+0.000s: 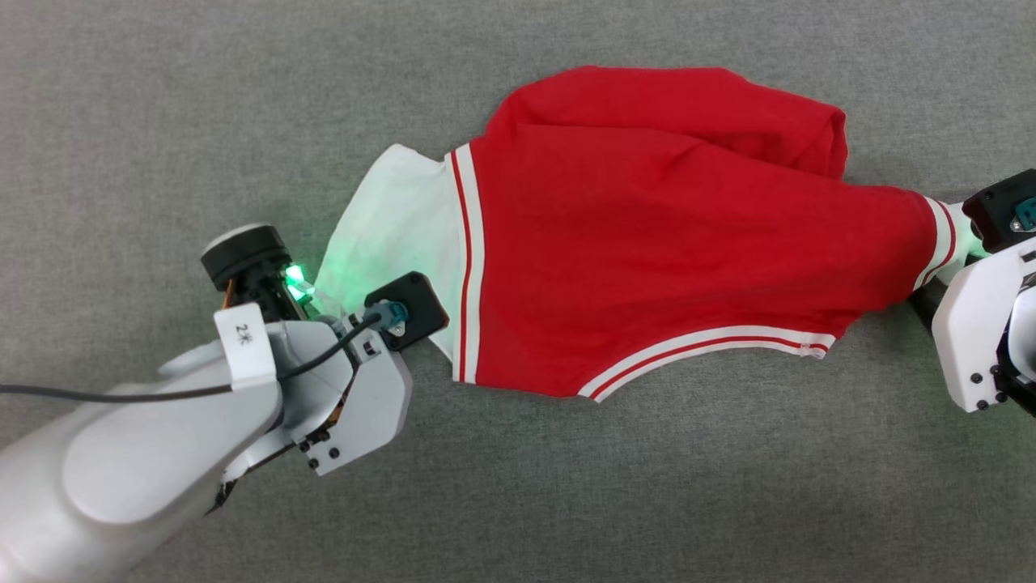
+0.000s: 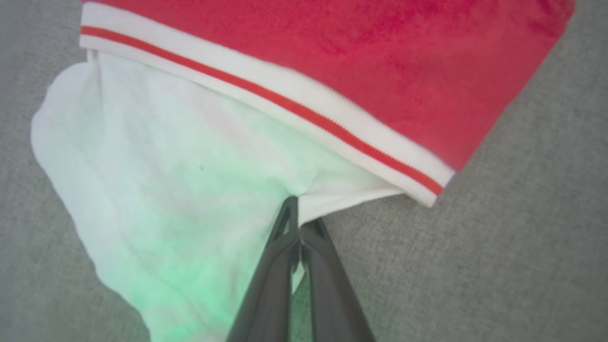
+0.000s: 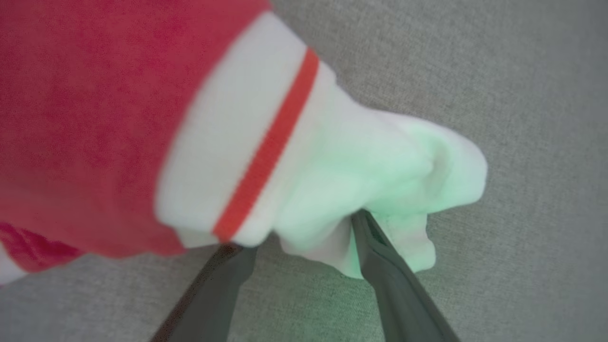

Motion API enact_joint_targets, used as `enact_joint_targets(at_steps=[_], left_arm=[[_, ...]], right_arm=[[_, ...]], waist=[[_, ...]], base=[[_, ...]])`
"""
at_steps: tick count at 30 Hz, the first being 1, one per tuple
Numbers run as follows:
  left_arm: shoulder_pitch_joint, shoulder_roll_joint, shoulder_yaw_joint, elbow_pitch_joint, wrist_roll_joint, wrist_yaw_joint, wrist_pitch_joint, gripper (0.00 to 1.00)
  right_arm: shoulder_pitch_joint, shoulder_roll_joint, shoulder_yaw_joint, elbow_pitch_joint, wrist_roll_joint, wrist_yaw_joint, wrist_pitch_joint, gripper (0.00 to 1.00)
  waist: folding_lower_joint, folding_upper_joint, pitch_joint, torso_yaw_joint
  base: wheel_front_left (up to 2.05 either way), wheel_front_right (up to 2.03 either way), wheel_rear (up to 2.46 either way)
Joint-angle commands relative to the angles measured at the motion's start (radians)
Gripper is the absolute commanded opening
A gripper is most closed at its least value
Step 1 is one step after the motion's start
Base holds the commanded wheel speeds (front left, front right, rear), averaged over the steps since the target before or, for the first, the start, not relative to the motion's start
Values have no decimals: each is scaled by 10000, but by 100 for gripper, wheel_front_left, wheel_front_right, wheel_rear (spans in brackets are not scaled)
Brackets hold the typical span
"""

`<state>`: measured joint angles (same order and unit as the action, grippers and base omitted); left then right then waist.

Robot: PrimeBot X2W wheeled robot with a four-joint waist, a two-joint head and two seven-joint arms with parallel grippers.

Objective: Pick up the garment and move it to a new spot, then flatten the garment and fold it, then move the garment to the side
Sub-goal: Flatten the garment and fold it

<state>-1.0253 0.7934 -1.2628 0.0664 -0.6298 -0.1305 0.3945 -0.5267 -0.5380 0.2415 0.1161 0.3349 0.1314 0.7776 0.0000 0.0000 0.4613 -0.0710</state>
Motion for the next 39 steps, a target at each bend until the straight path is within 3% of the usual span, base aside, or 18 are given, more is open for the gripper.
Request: enact_joint_targets(at_steps=[1, 10, 17, 23, 32, 39], left_arm=[[301, -73, -328, 319, -115, 4, 64, 0], [-82, -237, -212, 1143, -1148, 18, -1285, 0], [-488, -260, -174, 2134, -3347, 15, -3335, 0], [-981, -232, 319, 2542, -5983, 15, -4779, 0], [-2079, -352, 1248, 3050, -8144, 15, -5243, 0], [-3951, -1127, 2226, 5367, -8914, 16, -5271, 0]], right_arm=[[70, 34, 139, 334, 34, -16, 7, 0], [-18, 60, -161, 181, 214, -16, -526, 0], [32, 416, -1091, -977, 1424, -16, -522, 0], [-356, 755, -2354, -1615, 1806, -16, -481, 0], [-2140, 1849, -3872, -730, 1694, -15, -780, 0], [-5297, 3156, -4868, 1111, 809, -16, -1778, 0]], waist=[[0, 0, -9, 20], [0, 0, -510, 106], [0, 0, -1206, 292], [0, 0, -1422, 654], [0, 0, -1072, 1140], [0, 0, -309, 1326]], base=[[0, 0, 0], [0, 0, 0], [0, 0, 0], [0, 0, 0], [0, 0, 0], [0, 0, 0]])
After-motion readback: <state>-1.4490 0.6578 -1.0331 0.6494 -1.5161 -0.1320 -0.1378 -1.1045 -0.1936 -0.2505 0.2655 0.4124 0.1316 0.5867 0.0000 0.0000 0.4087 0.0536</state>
